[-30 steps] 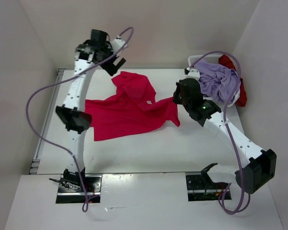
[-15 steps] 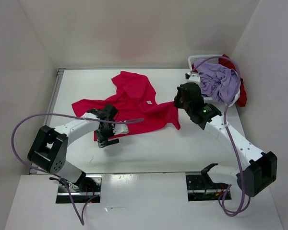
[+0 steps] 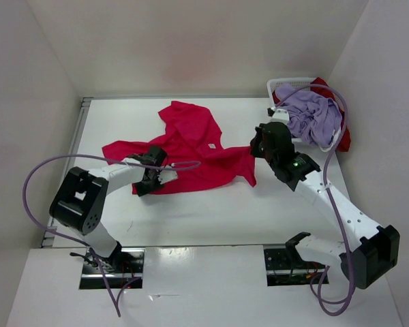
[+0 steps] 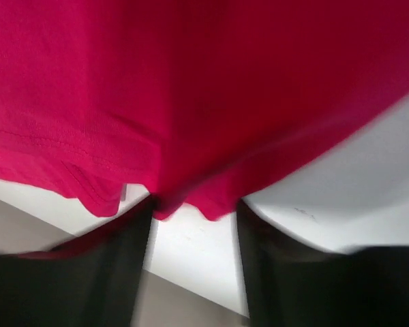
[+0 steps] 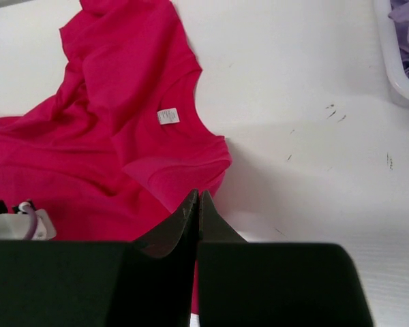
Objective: Fold and stack the t-shirts
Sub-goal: Flatten out the tshirt
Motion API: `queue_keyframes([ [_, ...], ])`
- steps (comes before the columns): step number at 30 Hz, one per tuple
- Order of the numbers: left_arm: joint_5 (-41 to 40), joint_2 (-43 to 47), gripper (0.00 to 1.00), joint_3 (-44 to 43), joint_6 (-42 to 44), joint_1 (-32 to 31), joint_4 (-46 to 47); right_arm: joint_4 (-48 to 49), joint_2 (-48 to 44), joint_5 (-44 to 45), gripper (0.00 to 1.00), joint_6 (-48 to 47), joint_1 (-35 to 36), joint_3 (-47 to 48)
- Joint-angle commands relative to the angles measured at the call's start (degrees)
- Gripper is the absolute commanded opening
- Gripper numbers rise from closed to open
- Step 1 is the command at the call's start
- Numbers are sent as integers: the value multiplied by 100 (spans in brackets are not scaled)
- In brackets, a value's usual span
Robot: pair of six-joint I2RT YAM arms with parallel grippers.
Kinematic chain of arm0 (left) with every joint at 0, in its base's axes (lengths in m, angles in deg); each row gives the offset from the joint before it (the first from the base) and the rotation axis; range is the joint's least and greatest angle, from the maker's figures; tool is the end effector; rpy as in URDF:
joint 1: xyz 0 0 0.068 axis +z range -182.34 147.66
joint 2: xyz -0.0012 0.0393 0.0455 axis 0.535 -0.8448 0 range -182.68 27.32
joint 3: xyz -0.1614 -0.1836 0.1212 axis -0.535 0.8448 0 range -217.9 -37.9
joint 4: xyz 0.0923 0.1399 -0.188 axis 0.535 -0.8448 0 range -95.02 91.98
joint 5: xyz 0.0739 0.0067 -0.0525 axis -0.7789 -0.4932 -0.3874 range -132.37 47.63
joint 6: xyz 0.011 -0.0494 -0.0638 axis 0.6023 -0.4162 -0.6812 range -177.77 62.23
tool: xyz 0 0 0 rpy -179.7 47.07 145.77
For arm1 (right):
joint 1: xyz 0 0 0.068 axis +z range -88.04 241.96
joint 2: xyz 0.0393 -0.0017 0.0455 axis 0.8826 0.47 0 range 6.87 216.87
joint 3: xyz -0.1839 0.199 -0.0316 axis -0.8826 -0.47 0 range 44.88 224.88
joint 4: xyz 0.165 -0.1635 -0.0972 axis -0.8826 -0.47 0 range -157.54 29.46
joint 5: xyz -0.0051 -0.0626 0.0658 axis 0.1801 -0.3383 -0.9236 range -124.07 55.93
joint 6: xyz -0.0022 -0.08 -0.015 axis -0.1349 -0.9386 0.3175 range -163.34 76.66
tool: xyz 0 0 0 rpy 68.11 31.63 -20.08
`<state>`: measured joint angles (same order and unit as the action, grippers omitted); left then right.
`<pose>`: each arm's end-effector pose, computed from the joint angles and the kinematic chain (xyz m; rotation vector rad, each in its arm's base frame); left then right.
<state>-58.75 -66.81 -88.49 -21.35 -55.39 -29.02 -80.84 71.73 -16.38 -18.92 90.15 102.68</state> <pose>0.2731 -0.0945 0.1220 1.3762 2.5225 0.4562 0.2513 0.1103 0.3183 0.1251 2.0301 0.2634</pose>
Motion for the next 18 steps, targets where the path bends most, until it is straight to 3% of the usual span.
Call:
queue_keyframes([
  [1, 47, -755, 50, 330, -311, 108, 306, 201, -281, 164, 0, 36, -41, -32],
  [2, 126, -878, 37, 235, -398, 108, 253, 201, -281, 164, 0, 36, -41, -32],
  [3, 126, -879, 0, 181, -495, 108, 253, 201, -281, 164, 0, -16, -93, -32],
  [7, -128, -494, 0, -528, -575, 397, 51, 447, 243, -178, 0, -472, -514, 553],
  [9, -286, -326, 0, -1923, -575, 860, -255, 334, 657, -258, 0, -919, -987, 1326],
  [11, -129, -273, 0, -3336, -575, 1266, -816, 9, 1194, -205, 0, -1080, -1270, 2863],
  [12, 98, -325, 0, -4892, -645, 1642, -1011, 8, 1283, -144, 0, -1080, -1454, 3295],
  [15, 363, -536, 0, -7254, -698, 2119, -1329, 78, 1415, 215, 0, -1326, -1518, 4587],
  [18, 364, -694, 0, -8193, -549, 2173, -1767, -1, 1477, 217, 0, -1388, -1518, 4715],
])
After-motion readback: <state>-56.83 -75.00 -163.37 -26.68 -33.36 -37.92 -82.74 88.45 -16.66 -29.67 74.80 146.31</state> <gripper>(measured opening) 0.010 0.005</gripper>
